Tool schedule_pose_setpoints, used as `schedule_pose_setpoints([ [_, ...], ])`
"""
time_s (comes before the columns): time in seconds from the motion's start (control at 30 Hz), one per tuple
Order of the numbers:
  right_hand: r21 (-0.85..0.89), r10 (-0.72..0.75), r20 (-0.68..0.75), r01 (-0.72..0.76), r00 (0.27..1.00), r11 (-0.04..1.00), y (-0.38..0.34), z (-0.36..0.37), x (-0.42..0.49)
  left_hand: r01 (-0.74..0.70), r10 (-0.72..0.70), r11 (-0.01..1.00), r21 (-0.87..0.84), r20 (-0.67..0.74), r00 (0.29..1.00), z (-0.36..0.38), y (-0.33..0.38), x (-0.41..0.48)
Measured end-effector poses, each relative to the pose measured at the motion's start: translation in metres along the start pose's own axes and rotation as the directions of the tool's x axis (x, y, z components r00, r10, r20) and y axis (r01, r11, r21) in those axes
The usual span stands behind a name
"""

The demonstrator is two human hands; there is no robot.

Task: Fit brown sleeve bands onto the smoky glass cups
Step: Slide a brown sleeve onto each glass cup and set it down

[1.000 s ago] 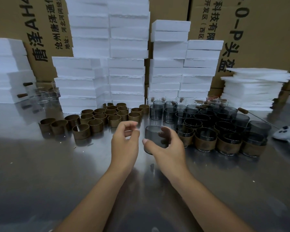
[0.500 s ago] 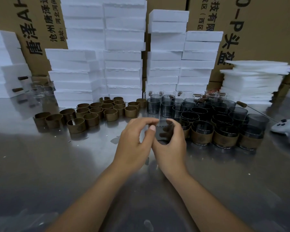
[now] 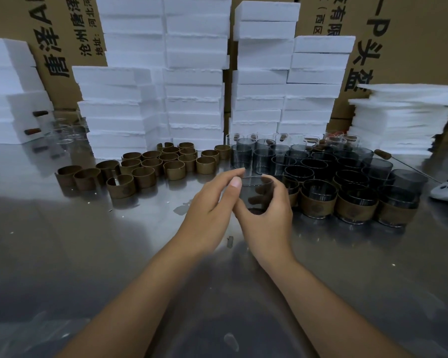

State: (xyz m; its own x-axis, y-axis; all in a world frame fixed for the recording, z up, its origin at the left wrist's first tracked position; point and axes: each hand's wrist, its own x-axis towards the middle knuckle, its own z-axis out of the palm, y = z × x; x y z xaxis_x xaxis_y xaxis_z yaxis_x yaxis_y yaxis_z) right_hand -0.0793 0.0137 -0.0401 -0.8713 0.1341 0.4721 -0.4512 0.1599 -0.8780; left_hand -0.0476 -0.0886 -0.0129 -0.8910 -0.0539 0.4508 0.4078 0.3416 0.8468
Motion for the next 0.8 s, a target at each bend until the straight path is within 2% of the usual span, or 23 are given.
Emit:
schedule_pose_setpoints([
  [0.37,-0.045,-0.078,0.146,0.086,0.986,0.995,-0.003,0.002,-0.003,-0.009,0.009,1.000,-0.025,0.005,1.000,-0.003,0.004,-0.001],
  [0.63,-0.114,-0.089,0.202,0.114,0.975,0.987,0.000,0.004,-0.003,-0.139,0.139,0.985,0.107,0.011,0.990,0.004,0.013,-0.005],
  [0.8,-0.140,-0.073,0.177,0.099,0.981,0.985,0.005,0.000,0.000,-0.206,0.206,0.970,0.133,0.013,0.978,0.005,0.012,-0.006],
])
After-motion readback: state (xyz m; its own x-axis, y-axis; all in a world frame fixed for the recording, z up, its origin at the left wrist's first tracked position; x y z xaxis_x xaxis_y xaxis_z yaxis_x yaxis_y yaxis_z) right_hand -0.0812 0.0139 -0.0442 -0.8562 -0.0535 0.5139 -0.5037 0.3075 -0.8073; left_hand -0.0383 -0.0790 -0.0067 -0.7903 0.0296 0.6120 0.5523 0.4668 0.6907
